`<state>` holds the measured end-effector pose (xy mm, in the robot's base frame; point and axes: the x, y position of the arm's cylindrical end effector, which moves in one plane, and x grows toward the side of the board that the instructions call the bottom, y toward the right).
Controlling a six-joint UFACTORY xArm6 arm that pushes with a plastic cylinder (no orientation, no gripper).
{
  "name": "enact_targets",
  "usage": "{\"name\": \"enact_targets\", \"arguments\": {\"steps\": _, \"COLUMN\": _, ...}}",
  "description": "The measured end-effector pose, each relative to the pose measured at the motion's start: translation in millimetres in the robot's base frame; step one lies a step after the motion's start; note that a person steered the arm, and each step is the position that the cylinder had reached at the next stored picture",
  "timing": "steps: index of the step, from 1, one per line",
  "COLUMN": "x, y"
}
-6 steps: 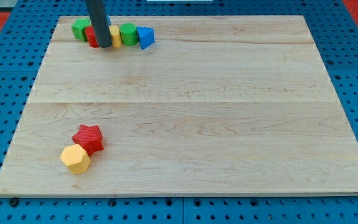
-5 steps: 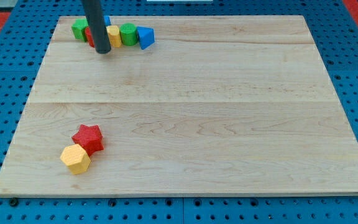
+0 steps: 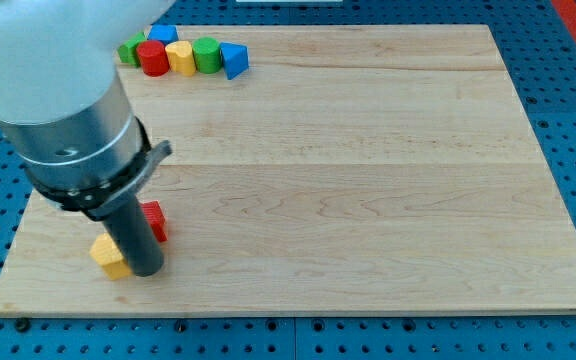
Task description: Push the red star to the center left of the board
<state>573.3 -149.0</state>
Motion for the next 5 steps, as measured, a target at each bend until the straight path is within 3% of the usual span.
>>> {"name": "enact_targets", "arguments": {"steps": 2, "x": -74, "y": 14}}
{"name": "enact_targets", "arguments": {"steps": 3, "x": -154, "y": -49}}
{"name": "enact_targets", "arguments": {"steps": 4, "x": -162, "y": -66}}
{"name": "enact_targets", "arguments": {"steps": 5, "x": -108, "y": -17}}
